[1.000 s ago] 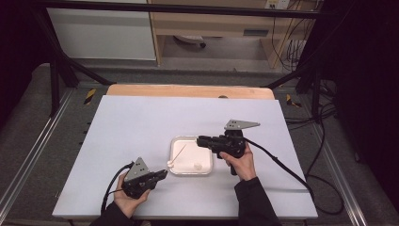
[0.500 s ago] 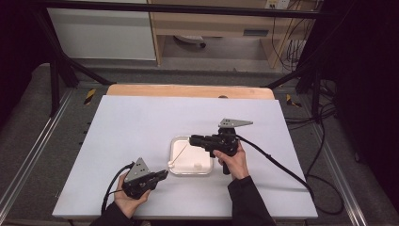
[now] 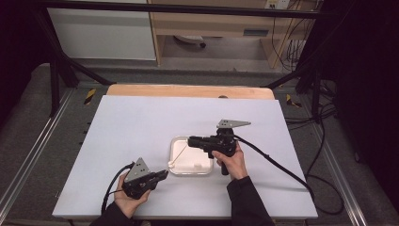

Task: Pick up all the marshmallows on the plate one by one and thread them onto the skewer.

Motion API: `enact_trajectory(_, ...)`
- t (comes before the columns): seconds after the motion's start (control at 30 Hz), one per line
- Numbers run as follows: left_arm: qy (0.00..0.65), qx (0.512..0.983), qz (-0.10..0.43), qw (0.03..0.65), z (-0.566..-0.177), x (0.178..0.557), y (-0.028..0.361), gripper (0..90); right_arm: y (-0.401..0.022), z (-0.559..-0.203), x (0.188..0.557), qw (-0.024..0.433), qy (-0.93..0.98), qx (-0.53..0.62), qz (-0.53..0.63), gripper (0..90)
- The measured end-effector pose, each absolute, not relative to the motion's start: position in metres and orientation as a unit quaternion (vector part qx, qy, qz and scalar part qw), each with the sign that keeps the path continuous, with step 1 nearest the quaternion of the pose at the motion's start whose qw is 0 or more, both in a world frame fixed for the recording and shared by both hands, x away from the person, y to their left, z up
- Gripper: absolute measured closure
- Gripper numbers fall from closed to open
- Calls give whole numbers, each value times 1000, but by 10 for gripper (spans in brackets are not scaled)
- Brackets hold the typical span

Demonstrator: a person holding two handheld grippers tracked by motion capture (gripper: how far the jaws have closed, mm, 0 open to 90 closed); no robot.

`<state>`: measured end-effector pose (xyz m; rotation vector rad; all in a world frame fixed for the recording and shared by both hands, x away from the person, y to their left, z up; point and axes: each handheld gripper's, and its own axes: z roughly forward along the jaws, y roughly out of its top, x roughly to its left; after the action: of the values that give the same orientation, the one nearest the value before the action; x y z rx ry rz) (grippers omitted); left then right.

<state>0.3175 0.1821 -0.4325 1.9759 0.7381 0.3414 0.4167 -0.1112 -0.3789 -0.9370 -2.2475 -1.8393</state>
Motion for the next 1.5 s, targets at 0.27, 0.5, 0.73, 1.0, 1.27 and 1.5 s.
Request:
enact_trajectory(0.27,300,813,140,479,-433,317,181,887,-110,-381,416,54,-739,-303,-599,795)
enact_trajectory(0.5,293,820,142,471,-434,318,180,889,-109,-382,415,64,-743,-298,-596,808)
enact_trajectory(0.73,293,822,142,468,-435,318,180,889,-107,-385,413,69,-739,-299,-600,818)
enact_trajectory(1.0,295,823,140,465,-436,317,180,890,-103,-389,410,70,-736,-299,-603,821)
enact_trajectory(1.27,295,824,142,463,-436,317,179,890,-101,-391,407,73,-736,-300,-602,822)
enact_trajectory(1.5,296,823,143,463,-436,317,178,890,-99,-393,405,74,-734,-301,-605,824)
